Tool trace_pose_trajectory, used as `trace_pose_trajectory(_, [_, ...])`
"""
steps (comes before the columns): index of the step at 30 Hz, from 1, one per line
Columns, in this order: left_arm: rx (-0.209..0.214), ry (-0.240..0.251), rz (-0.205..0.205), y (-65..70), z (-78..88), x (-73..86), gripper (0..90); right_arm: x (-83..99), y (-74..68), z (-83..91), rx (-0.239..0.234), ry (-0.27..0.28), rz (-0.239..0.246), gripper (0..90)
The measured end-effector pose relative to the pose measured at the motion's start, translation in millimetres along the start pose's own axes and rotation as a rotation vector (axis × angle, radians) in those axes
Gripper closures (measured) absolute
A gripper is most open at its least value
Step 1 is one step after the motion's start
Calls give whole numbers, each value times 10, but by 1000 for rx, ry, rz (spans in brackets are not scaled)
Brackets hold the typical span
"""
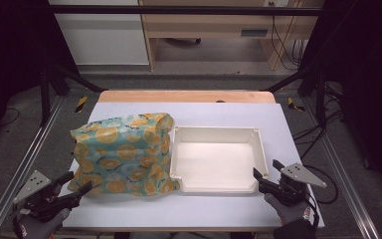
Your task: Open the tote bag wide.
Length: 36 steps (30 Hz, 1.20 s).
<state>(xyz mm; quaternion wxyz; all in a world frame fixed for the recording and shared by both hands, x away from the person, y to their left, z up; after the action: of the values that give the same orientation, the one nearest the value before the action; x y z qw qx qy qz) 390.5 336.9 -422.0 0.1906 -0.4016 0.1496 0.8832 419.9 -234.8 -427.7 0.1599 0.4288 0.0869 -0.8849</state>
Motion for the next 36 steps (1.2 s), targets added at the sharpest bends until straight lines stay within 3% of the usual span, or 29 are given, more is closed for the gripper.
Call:
trace_pose_trajectory(12, [11,13,-12,16,59,-62,227,-108,-272,-64,-71,0,50,303])
trace_pose_trajectory(24, [13,20,-26,57,95,-144,233,-250,-421,-83,-98,47,62,351])
trace_pose_trajectory(36, [13,21,-40,78,138,-206,242,-333,-602,-132,-145,40,92,370])
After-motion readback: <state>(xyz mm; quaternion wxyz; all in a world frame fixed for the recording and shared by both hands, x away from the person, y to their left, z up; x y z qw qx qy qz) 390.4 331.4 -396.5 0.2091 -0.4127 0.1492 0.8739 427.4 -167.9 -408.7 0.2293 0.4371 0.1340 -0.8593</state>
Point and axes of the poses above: each handheld gripper's, and its own axes: z roughly backward along the jaws, x roughly out of its underside, y roughly to its right, the point moved 4 cm from there along -z, roughly forward along the jaws, and after that the axes turned 15 degrees about -y, right-handed, at the moved point
